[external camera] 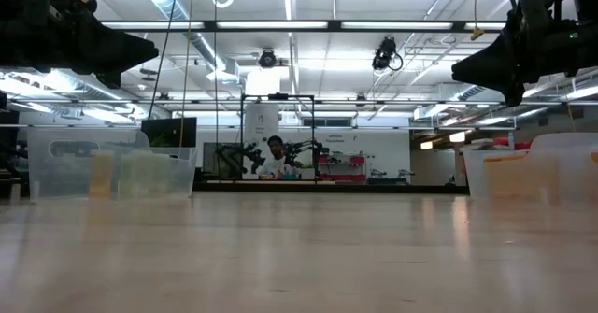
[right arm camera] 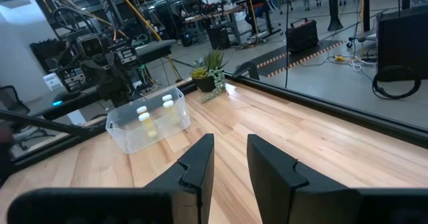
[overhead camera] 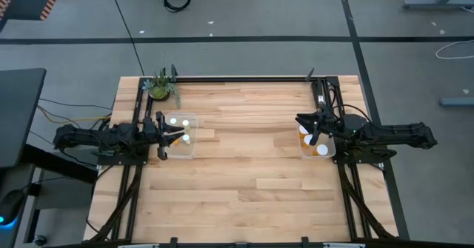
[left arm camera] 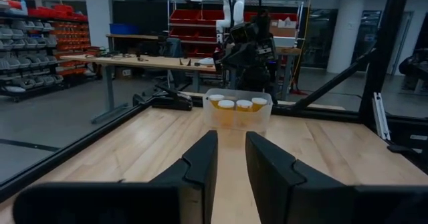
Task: Pick and place medicine bottles into bin by pill shape (circle, oval)
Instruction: Return to Home Position
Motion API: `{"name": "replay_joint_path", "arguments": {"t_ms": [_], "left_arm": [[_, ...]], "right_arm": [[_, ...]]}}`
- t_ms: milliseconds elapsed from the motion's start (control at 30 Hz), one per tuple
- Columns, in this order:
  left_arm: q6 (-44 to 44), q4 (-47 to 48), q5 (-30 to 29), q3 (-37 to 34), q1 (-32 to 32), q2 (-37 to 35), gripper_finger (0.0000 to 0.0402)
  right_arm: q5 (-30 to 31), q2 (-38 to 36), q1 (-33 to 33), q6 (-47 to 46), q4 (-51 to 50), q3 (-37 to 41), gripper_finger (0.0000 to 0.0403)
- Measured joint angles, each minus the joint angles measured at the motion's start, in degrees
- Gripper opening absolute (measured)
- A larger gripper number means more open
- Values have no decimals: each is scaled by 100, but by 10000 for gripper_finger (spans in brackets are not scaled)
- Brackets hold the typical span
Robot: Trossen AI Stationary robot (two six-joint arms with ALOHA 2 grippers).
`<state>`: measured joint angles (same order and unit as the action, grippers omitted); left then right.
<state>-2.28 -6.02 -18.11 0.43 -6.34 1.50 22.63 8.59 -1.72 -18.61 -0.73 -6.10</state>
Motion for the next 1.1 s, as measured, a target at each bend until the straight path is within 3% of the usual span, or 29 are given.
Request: {"name": "replay_joint_path", "arguments": {"t_ms": [1100], "left_arm": [[1, 4, 0, 0, 0, 0, 87]], "right_arm": [[0, 0, 0, 0, 0, -1, 97]]}}
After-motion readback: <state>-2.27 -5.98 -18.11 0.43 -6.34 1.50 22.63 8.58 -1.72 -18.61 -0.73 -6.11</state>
